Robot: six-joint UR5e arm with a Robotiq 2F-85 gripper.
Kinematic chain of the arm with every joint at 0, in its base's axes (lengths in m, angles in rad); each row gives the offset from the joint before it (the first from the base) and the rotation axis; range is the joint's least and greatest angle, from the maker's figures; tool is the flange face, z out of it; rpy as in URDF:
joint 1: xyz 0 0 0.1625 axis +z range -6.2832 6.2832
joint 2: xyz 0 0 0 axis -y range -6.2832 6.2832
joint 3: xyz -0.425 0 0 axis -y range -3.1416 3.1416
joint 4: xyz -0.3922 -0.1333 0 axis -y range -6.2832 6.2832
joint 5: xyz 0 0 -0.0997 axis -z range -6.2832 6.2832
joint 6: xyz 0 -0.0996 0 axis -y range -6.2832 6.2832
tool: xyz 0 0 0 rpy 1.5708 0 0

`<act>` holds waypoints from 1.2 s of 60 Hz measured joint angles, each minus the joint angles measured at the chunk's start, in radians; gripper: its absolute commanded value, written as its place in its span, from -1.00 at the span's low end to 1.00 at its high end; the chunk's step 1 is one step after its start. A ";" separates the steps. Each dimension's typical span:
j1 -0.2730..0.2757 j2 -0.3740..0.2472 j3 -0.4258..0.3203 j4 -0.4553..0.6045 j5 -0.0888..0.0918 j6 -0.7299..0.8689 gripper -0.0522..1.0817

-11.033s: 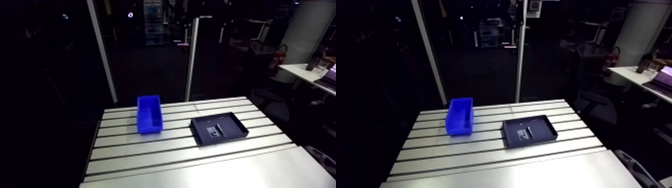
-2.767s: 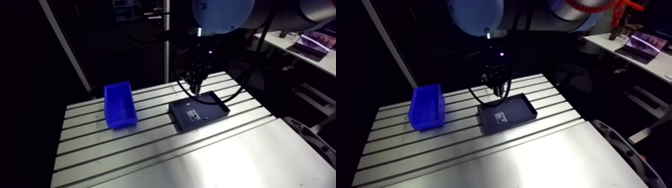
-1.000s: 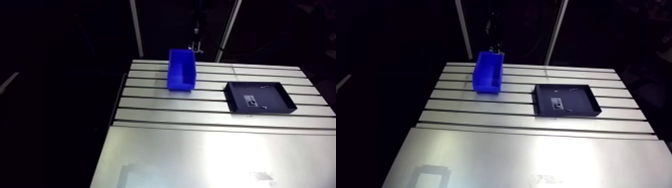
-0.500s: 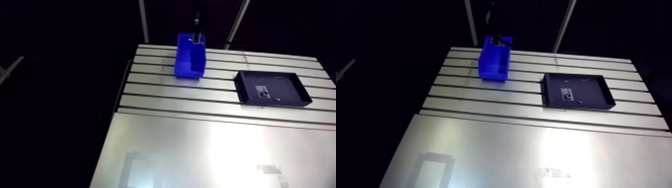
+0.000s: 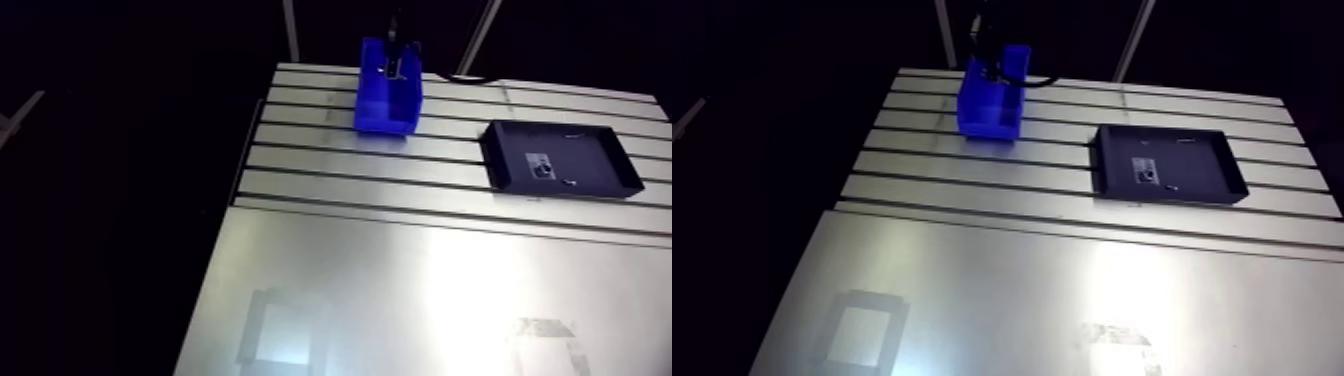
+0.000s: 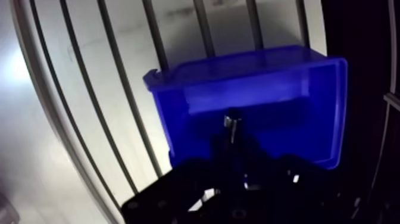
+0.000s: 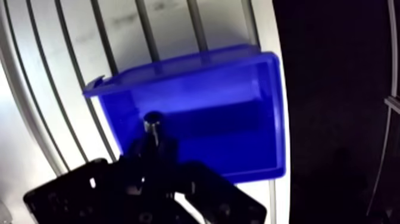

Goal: Pick up the M10 bolt from the tray and put it into the blue bin.

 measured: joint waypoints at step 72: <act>0.007 0.078 -0.001 -0.051 -0.005 0.048 -0.67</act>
